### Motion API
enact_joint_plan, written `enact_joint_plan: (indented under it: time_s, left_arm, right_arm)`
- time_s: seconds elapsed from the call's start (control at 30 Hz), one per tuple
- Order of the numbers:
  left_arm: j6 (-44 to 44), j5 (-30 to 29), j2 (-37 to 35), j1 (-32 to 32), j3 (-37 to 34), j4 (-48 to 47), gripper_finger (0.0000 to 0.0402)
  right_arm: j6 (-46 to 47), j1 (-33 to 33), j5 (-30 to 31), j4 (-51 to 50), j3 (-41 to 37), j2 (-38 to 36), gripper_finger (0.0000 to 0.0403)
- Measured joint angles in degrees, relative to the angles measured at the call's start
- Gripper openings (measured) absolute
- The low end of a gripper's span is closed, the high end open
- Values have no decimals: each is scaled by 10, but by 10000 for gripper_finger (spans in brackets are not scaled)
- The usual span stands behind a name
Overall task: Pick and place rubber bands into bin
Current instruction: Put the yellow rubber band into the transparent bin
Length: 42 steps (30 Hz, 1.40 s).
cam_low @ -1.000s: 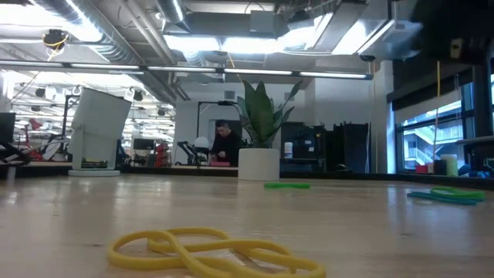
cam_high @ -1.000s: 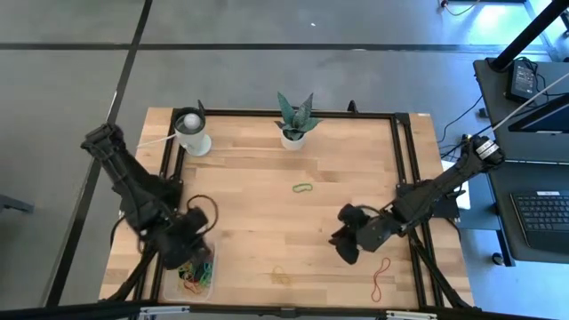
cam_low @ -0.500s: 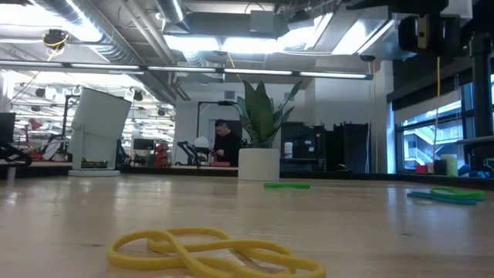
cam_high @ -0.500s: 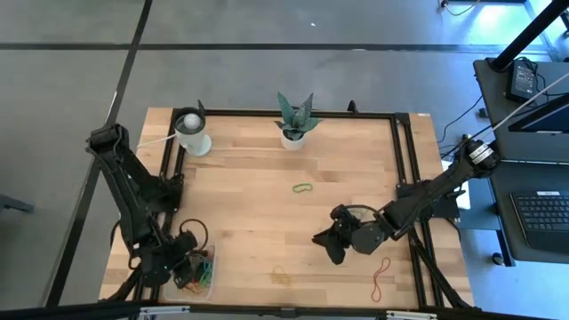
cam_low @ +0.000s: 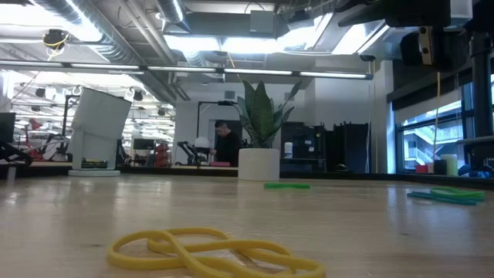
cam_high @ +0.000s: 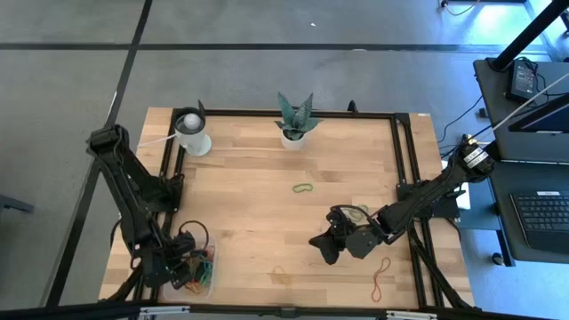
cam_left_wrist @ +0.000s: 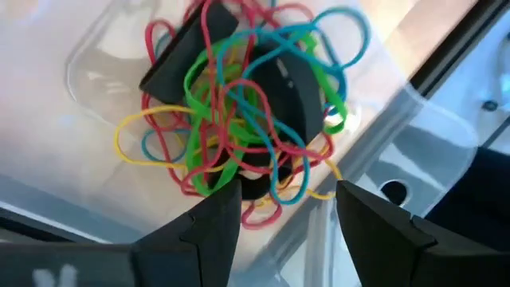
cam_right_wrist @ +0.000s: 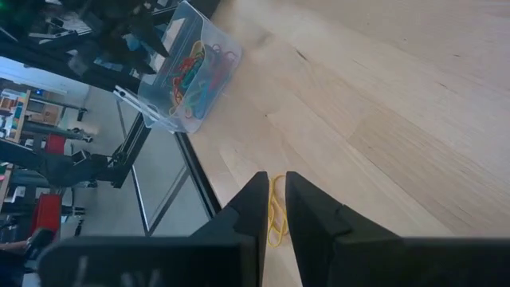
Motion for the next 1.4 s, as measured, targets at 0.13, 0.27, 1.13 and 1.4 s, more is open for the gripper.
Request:
enact_joint_plan:
  time_s: [0.13,0.27,1.13,1.4]
  left_arm:
    - [2,-29,-20,1,0,-19,190]
    - [3,-94,-35,1,0,-26,179]
    - [464,-224,1,127,135,-17,1]
    - [653,-150,160,247,296,-46,1]
  right_arm:
    - [0,0,0,0,0,0,49]
    - [-1,0,0,-5,0,0,49]
    - [-102,13,-27,-193,32,-12,3]
    - [-164,82,-2,-216,-36,-131,2]
